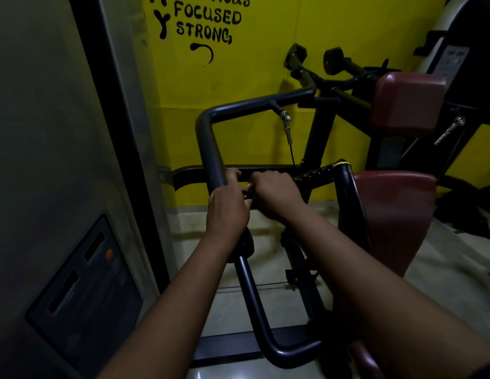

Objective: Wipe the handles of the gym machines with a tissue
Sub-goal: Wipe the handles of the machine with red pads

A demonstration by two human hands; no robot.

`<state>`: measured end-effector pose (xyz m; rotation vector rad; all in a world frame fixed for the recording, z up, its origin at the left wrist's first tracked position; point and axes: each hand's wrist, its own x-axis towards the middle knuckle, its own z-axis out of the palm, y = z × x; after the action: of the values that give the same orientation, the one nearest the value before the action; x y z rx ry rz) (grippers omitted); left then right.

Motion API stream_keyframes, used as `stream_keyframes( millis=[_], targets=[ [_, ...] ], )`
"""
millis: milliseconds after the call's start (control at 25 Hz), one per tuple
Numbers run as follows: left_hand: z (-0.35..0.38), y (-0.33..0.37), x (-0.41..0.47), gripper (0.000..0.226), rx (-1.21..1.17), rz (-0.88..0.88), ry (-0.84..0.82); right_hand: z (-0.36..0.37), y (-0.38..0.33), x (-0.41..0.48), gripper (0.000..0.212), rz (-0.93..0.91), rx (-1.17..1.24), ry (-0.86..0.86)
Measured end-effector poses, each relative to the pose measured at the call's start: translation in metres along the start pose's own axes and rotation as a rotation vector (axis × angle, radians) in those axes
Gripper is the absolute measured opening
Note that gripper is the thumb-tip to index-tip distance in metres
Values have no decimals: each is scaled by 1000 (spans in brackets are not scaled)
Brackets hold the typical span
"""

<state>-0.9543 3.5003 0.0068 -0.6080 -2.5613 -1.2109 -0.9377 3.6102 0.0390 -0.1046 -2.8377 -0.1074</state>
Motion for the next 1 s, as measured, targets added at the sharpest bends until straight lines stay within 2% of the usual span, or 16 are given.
stream_keyframes(
  millis=[80,160,240,320,400,480,560,600,680,760,840,880,1000],
  targets=[
    [-1,1,1,78,65,2,1,2,-10,-7,25,-161,71,2],
    [-2,2,1,87,74,-10,-19,-6,4,-3,26,-251,15,-27],
    [-3,1,2,86,62,-17,-36,-16,20,9,26,-176,-177,-138],
    [-1,-1,2,80,73,0,-36,-17,30,16,29,52,-241,-155],
    [0,-3,2,72,84,21,-24,-8,31,10,30,202,-154,-8],
    [1,-3,3,62,85,56,-13,7,31,-3,24,130,-18,135],
    [0,-4,4,46,100,100,-18,10,35,-16,14,6,85,139],
    [-1,-3,5,39,115,113,-30,9,36,-21,10,-31,77,149],
    [-3,-1,6,35,152,123,-62,9,45,-25,5,-3,-13,284],
    [-5,1,8,35,217,121,-99,9,47,-30,6,200,-74,426],
    [-5,3,11,33,282,117,-138,12,33,-35,21,372,-122,393],
    [-5,6,12,32,315,113,-152,17,23,-37,25,372,-119,393],
    [-3,14,14,31,368,107,-168,27,10,-45,24,182,-159,460]
  ],
)
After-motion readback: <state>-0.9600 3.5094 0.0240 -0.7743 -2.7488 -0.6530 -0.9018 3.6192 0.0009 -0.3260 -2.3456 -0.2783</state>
